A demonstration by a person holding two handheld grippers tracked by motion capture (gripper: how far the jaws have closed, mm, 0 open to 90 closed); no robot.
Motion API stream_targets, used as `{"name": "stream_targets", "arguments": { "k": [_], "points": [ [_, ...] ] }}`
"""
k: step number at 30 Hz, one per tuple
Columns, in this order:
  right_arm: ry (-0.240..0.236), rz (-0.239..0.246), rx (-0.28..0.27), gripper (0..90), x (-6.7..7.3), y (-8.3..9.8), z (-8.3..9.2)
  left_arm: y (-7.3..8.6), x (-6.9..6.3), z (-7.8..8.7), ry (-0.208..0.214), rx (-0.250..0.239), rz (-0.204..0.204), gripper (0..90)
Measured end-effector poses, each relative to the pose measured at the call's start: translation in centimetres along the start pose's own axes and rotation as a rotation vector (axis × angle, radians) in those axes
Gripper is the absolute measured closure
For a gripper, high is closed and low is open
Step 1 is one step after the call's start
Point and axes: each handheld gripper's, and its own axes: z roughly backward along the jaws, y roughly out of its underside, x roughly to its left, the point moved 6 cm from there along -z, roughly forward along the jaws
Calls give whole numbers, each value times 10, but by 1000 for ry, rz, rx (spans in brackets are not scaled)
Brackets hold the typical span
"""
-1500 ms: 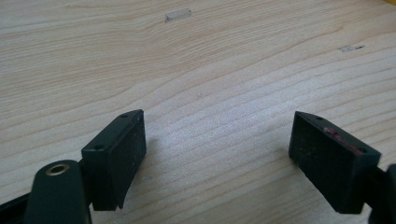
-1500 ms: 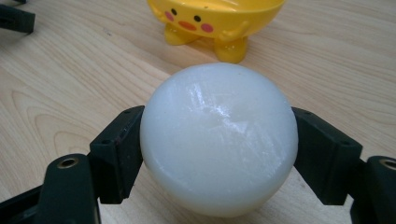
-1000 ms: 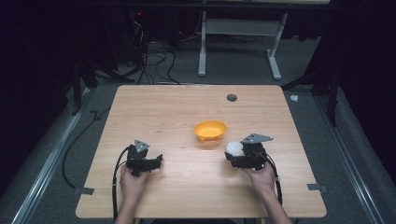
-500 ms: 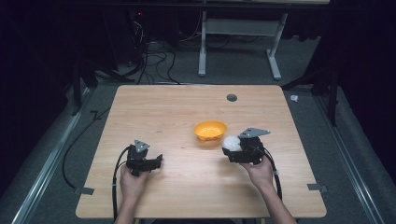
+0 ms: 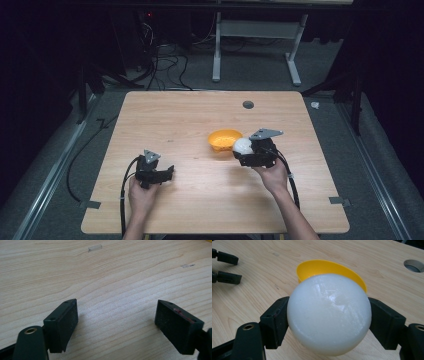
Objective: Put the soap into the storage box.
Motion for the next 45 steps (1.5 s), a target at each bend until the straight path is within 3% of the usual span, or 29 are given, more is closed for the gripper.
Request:
{"name": "stream_targets", "arguments": {
  "k": [14, 27, 30, 45],
  "points": [
    [-40, -6, 13, 251, 4, -16, -19, 0, 0, 0, 1, 0, 0, 192],
    [-29, 9, -1, 251, 2, -38, -30, 0, 0, 0, 1, 0, -1, 191],
    [-28, -11, -5, 251, -2, -40, -34, 0, 0, 0, 1, 0, -1, 191],
    [-9, 13, 46, 251, -3, -45, -63, 0, 0, 0, 1, 0, -1, 191]
  ]
}}
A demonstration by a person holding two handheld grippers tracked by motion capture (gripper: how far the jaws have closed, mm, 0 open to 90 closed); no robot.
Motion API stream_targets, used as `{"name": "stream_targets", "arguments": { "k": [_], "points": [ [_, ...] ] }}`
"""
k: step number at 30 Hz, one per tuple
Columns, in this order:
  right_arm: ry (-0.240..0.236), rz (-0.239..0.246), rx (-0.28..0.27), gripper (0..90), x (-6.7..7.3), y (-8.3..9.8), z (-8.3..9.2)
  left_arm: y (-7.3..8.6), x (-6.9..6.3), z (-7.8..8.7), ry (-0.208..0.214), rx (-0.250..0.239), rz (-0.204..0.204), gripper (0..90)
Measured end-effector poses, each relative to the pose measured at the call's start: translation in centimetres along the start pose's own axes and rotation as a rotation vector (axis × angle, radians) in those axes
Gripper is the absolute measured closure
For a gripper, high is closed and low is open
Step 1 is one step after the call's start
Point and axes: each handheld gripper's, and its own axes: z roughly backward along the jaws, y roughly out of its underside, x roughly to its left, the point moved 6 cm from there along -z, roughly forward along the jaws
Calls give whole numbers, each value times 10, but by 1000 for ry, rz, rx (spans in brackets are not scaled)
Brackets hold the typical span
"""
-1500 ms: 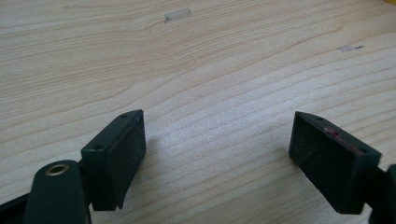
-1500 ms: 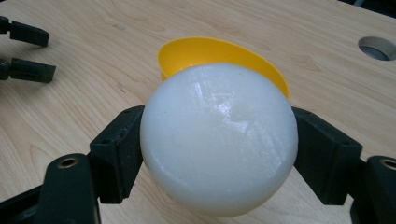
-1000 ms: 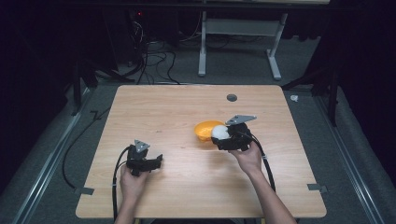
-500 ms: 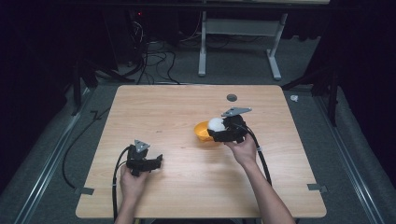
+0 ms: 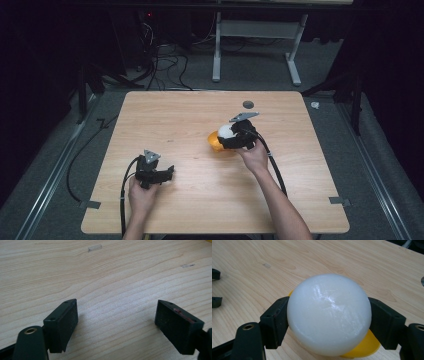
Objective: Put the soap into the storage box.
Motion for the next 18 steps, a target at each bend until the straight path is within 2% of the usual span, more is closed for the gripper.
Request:
{"name": "stream_targets", "arguments": {
  "k": [9, 18],
  "points": [
    [3, -24, 20, 251, -5, 3, -11, 0, 0, 0, 0, 0, 0, 191],
    [10, -58, 62, 250, -11, 11, -25, 0, 0, 0, 0, 0, 0, 191]
  ]
}}
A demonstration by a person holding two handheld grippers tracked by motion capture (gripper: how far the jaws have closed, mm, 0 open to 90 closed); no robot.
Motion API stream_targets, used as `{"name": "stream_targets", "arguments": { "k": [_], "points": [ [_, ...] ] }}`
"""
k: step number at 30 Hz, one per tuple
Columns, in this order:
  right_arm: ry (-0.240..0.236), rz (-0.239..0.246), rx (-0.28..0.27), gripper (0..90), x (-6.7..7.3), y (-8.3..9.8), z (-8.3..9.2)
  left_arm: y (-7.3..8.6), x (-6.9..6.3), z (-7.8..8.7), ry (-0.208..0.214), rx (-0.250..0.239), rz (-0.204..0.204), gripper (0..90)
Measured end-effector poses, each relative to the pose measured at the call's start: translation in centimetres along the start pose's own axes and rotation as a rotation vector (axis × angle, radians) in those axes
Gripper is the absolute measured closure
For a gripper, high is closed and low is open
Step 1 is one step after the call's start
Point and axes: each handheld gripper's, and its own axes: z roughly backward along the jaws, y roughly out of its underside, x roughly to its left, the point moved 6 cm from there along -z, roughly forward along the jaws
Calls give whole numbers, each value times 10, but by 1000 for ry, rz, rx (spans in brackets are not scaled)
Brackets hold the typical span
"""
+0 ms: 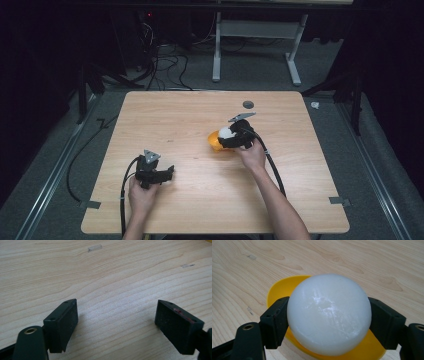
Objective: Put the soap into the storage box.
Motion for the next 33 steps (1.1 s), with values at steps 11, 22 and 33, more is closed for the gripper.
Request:
{"name": "stream_targets", "arguments": {
  "k": [11, 22, 33],
  "points": [
    [11, -22, 38, 249, -4, 8, -10, 0, 0, 0, 0, 0, 0, 191],
    [10, -30, 8, 244, -2, 7, -7, 0, 0, 0, 0, 0, 0, 191],
    [-3, -29, -90, 283, -4, -2, 18, 0, 0, 0, 0, 0, 0, 191]
  ]
}}
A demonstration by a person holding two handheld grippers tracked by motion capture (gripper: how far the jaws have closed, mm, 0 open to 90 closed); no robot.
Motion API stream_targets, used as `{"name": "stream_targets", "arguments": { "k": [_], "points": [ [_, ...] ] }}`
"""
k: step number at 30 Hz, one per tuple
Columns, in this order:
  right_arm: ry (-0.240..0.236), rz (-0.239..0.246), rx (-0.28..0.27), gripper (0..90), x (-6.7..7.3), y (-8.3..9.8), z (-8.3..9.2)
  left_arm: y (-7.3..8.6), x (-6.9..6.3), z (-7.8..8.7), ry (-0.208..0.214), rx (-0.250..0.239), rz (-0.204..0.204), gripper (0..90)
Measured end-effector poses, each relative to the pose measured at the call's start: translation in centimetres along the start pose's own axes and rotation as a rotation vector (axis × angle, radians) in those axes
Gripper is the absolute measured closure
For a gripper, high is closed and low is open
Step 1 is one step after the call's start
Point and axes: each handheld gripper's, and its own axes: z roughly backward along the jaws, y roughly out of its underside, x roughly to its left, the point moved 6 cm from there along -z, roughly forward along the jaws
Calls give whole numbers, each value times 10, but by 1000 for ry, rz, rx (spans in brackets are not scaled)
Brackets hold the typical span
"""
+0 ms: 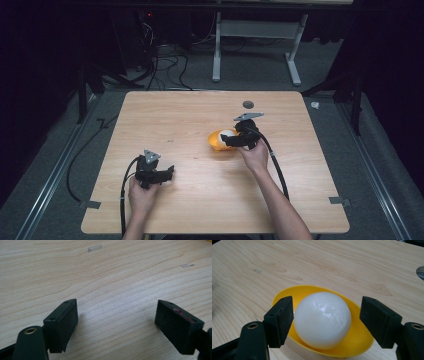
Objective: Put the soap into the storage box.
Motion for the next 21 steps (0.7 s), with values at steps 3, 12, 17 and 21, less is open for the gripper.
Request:
{"name": "stream_targets", "arguments": {
  "k": [3, 12, 17, 21],
  "points": [
    [-2, 4, 1, 284, -1, 1, 2, 0, 0, 0, 0, 0, 0, 191],
    [-1, -6, -9, 292, -5, 5, 8, 0, 0, 0, -1, 0, 0, 191],
    [4, -13, -15, 295, -9, 7, 14, 0, 0, 0, -1, 0, 0, 191],
    [6, -22, -10, 295, -13, 11, 16, 0, 0, 0, -1, 0, 0, 191]
  ]
}}
